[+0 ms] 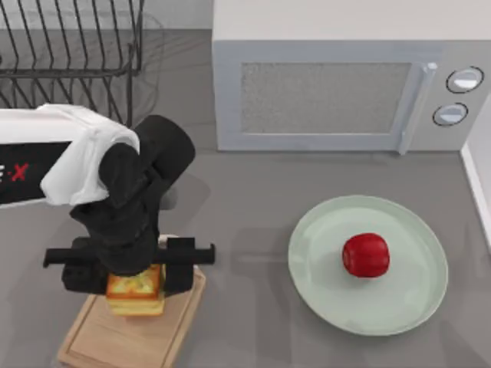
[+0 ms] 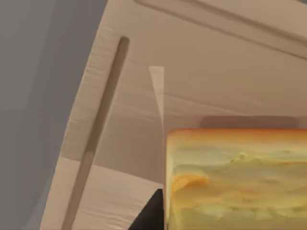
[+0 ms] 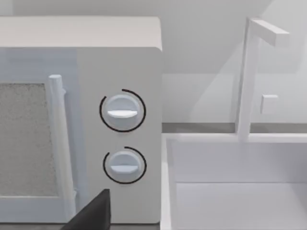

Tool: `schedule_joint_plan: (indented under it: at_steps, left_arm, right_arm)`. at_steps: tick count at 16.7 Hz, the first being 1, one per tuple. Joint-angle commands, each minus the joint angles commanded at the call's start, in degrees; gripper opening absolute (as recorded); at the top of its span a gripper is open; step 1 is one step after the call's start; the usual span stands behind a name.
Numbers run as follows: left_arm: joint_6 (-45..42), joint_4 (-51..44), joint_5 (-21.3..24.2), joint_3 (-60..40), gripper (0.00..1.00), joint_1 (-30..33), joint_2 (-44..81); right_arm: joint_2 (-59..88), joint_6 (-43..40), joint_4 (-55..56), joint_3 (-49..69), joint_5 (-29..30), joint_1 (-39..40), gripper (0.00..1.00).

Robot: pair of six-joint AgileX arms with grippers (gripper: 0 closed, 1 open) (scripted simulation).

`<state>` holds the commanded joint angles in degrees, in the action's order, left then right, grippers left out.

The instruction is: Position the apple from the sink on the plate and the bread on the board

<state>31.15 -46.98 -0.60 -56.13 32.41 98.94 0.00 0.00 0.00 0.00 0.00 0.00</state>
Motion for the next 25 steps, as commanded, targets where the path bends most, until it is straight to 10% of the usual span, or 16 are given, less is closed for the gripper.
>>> schedule_joint_plan:
  at_steps: [11, 25]
  left_arm:
    - [0.0, 0.0, 0.0, 0.0, 0.98, 0.0, 0.0]
    - [-2.02, 3.12, -0.07, 2.69, 1.0, -1.95, -5.33]
  right_arm:
    - [0.0, 0.0, 0.0, 0.0, 0.0, 0.0, 1.0]
    - [0.0, 0.0, 0.0, 0.0, 0.0, 0.0, 1.0]
